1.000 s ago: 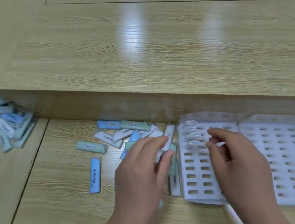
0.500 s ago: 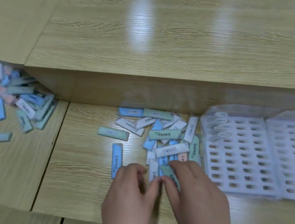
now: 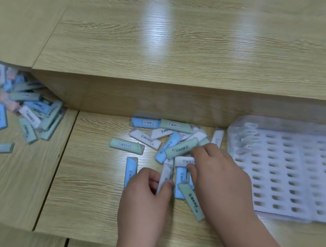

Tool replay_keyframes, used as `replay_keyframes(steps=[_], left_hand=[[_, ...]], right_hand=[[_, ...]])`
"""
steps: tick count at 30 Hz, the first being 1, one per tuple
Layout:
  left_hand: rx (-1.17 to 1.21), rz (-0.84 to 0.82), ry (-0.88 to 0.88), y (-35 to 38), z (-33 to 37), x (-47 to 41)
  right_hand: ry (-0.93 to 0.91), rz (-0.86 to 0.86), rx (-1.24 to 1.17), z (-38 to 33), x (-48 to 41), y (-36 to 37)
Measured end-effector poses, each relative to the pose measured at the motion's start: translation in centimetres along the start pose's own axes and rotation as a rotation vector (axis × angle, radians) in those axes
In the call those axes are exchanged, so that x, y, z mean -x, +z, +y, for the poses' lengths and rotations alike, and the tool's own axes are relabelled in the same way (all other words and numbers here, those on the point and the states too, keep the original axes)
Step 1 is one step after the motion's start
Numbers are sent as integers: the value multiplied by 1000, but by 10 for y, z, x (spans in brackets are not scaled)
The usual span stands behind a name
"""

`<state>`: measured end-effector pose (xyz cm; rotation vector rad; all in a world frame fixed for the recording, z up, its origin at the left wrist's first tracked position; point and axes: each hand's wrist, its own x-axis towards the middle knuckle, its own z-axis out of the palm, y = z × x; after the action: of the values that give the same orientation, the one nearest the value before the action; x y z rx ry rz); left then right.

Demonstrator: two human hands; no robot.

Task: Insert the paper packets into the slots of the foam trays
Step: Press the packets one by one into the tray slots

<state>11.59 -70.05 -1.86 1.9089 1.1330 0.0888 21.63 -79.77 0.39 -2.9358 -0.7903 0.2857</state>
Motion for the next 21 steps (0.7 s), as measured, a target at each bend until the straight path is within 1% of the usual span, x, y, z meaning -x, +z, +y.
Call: replay_keyframes(steps=[2, 4, 5, 8, 11, 14, 17, 18, 20, 21], left_hand=[[91, -16, -6, -1, -2, -2], [188, -28, -2, -2, -3, -4], [237, -30, 9, -3, -2, -4], [373, -21, 53, -11, 5, -4], [455, -67, 107, -19, 17, -2], [513, -127, 129, -23, 28, 2], [567, -175, 122, -20, 37, 7], [577, -196, 119, -17, 40, 9], [580, -269, 126, -11, 46, 13], [564, -314, 144, -7, 48, 14]], right_hand=[[-21, -3, 2, 1, -2, 0], [-54, 2, -54, 3, -2, -1], [-65, 4, -114, 4, -1, -3], [-93, -31, -395, 13, 1, -9], [-124, -92, -663, 21, 2, -17], [-49, -111, -988, 31, 6, -25], [23, -120, -1412, 42, 19, -30], [58, -100, -1517, 46, 24, -30], [146, -8, -1619, 58, 33, -31], [197, 55, -1629, 66, 37, -31]])
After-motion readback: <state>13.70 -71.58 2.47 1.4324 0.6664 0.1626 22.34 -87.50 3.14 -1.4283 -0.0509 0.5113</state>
